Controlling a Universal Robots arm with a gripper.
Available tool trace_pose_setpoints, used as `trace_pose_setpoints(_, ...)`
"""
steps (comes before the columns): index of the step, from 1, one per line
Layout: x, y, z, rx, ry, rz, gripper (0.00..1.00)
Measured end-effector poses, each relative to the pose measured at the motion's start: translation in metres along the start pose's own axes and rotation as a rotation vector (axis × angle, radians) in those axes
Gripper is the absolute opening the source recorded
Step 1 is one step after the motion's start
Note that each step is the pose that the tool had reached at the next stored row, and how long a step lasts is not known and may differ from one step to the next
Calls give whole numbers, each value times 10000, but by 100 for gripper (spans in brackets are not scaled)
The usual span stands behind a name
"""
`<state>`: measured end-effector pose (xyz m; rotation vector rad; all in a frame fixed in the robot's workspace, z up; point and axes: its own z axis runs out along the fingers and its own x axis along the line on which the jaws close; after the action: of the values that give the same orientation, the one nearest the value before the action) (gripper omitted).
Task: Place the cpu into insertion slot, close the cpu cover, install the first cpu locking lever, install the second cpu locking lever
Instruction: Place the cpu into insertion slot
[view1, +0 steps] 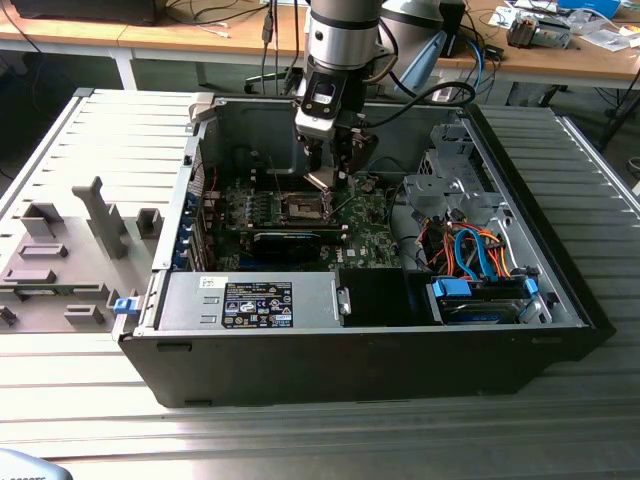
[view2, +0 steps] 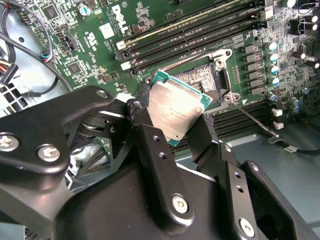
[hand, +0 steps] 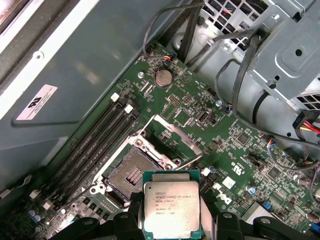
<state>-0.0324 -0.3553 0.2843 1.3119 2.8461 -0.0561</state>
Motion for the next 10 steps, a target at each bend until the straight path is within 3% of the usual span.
trace_pose_setpoints(10,0,0,1,2,3,86,54)
